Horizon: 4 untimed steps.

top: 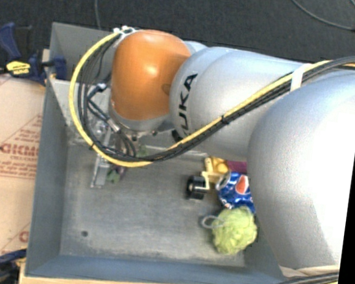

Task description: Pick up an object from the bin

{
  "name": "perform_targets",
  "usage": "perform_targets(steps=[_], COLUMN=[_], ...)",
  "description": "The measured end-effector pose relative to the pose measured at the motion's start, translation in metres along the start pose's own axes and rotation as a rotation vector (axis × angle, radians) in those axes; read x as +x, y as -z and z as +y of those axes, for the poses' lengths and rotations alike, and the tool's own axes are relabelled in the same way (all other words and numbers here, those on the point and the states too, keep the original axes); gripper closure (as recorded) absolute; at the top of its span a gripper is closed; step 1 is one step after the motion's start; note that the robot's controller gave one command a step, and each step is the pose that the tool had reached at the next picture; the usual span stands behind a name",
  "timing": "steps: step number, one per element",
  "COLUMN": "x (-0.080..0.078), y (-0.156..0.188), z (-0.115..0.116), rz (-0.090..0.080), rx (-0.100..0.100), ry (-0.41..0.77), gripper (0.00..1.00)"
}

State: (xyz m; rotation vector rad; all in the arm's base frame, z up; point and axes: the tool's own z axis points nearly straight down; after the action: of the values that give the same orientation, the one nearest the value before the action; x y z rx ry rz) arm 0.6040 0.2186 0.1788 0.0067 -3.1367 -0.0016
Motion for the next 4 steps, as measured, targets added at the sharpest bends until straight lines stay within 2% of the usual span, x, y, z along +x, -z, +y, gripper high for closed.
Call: perform_targets(steps=[1,2,3,4], x=[-0.002,-0.036,-0.046,-0.038], y=[0.005,-0.101,-0.059,-0.112], z=[-0.001,-0.084,-0.086,-0.094], rz=[-0.008,-0.012,-0.021,-0.013], rx=[-0.002,0.0,-0.001,-0.001], ry=[-0.004,0.227,0.4,0.257], gripper=[0.0,0.0,0.0,0.0])
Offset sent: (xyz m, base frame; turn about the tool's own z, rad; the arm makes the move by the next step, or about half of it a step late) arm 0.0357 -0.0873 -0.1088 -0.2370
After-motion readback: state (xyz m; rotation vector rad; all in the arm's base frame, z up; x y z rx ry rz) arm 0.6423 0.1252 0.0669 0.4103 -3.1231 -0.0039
